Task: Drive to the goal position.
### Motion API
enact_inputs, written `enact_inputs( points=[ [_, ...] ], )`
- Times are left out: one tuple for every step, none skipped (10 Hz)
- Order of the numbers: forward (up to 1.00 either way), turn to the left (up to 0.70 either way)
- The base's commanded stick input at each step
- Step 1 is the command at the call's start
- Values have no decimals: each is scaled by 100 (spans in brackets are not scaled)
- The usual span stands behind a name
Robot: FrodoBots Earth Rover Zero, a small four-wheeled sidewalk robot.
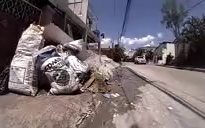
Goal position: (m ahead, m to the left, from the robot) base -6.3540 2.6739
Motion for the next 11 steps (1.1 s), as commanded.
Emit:
enact_inputs(
  points=[
    [0, 0],
    [0, 0],
    [0, 0],
    [0, 0],
    [0, -2],
    [0, -45],
    [0, -45],
    [0, -45],
    [0, -45],
    [0, -45],
    [0, -45]
  ],
)
